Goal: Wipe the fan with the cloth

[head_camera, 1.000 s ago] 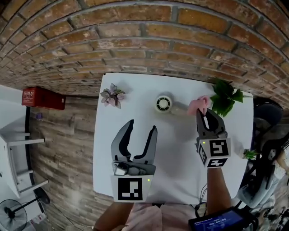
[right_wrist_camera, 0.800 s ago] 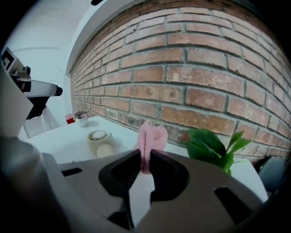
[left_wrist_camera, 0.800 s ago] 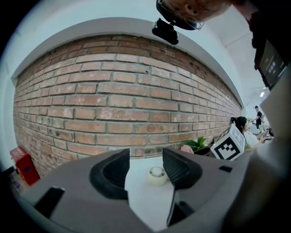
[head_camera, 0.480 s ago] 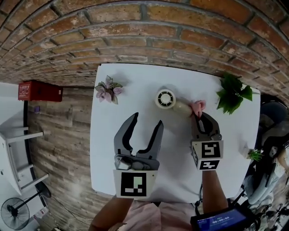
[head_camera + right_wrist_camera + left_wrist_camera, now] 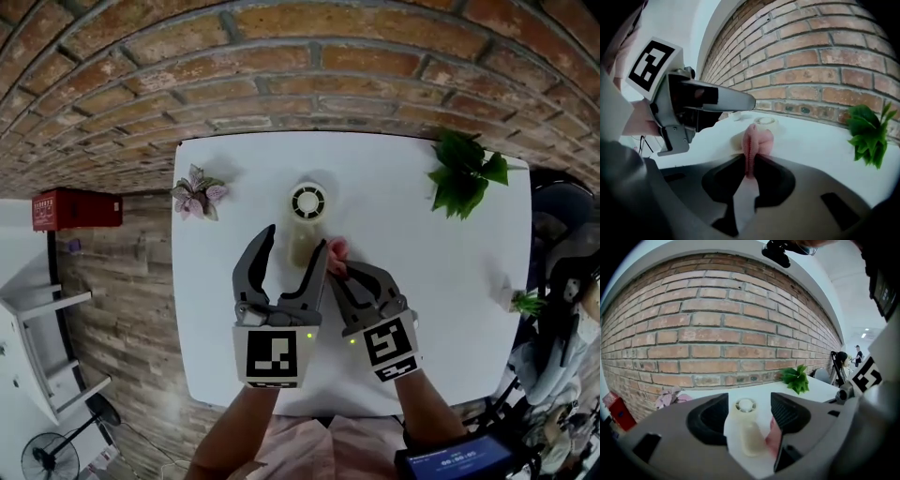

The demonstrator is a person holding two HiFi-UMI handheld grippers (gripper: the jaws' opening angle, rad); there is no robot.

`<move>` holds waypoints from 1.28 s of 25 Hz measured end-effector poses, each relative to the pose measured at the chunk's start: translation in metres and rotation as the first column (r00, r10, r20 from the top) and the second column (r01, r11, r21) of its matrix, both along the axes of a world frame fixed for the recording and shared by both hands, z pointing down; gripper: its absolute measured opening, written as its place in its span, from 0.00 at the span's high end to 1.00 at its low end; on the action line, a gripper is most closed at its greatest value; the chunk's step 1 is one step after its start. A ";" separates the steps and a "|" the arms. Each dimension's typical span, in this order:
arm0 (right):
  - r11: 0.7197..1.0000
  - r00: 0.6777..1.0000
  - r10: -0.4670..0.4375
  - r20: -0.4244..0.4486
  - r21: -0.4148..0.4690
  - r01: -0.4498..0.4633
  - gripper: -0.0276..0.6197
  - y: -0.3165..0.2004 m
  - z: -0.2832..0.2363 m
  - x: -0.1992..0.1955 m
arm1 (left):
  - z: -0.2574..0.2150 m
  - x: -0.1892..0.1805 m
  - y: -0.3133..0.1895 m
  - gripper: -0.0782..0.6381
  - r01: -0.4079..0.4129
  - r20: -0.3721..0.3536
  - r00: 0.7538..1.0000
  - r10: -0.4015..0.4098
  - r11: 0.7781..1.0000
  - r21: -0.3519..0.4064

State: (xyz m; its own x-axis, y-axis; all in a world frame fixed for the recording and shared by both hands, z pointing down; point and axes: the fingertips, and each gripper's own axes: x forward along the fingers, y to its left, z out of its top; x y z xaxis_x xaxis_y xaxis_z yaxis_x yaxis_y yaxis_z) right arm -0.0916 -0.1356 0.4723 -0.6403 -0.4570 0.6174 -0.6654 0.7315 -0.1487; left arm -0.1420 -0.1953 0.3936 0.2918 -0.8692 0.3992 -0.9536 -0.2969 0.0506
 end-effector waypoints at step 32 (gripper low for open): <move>0.986 0.991 -0.133 0.006 -0.104 0.133 0.88 0.033 -0.001 0.025 | 0.090 0.031 0.040 0.62 -0.311 0.054 0.933 0.356 0.873 -0.375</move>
State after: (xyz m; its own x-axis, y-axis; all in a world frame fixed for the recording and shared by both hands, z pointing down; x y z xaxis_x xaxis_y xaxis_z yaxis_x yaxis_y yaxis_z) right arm -0.0663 -0.1029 0.4711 -0.6908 -0.3011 0.6574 -0.5630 0.7944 -0.2278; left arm -0.1109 -0.1550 0.4831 0.4702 -0.5223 0.7115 -0.8067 -0.5814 0.1063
